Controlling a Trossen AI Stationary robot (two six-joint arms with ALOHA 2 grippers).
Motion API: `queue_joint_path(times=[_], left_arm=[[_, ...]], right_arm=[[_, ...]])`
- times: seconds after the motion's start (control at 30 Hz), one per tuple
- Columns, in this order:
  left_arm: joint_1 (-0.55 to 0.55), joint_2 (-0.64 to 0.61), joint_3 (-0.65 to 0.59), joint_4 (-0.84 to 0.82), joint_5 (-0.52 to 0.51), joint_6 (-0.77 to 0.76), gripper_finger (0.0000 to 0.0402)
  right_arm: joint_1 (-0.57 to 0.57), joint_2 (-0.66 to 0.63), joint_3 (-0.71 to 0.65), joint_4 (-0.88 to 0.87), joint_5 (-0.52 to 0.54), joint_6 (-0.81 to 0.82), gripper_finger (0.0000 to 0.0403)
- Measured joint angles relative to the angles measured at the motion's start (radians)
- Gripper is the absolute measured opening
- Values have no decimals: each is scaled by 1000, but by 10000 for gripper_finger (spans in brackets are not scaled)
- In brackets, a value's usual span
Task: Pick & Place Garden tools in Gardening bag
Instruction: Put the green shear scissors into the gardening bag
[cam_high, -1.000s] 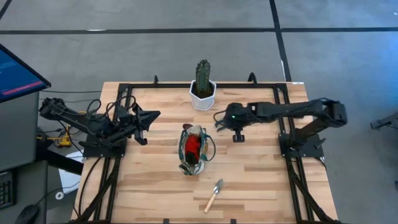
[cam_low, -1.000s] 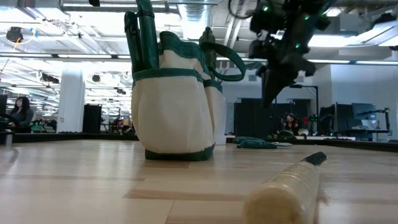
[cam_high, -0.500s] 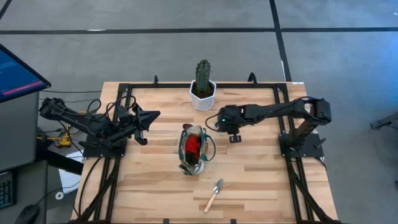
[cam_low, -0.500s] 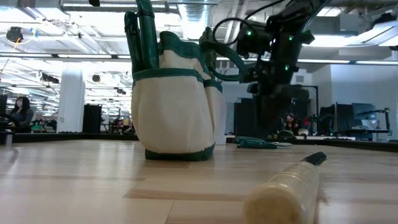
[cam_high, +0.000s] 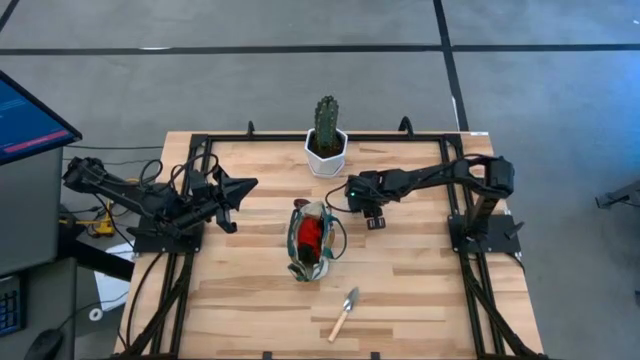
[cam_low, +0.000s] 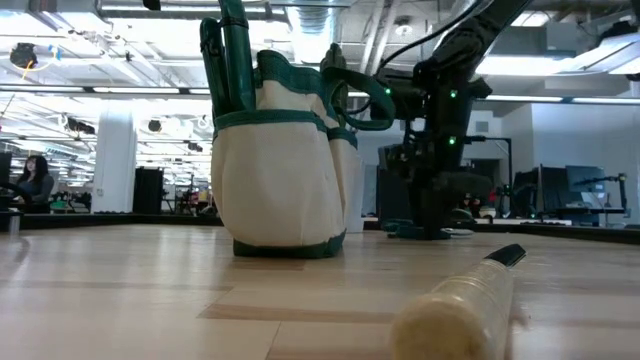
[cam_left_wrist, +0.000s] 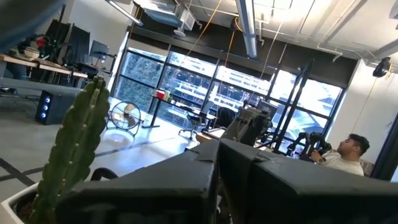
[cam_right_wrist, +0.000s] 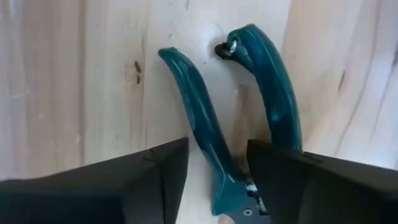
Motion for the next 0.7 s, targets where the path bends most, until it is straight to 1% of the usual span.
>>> queue_joint_path(times=[0.2, 0.53, 0.7], left_arm=[[0, 0, 0, 0, 0, 0, 1], [0, 0, 0, 0, 0, 0, 1], [0, 0, 0, 0, 0, 0, 1]], right_arm=[[-16, 2, -1, 2, -17, 0, 131], [-13, -4, -4, -4, -19, 30, 58], [-3, -3, 3, -15, -8, 38, 33]])
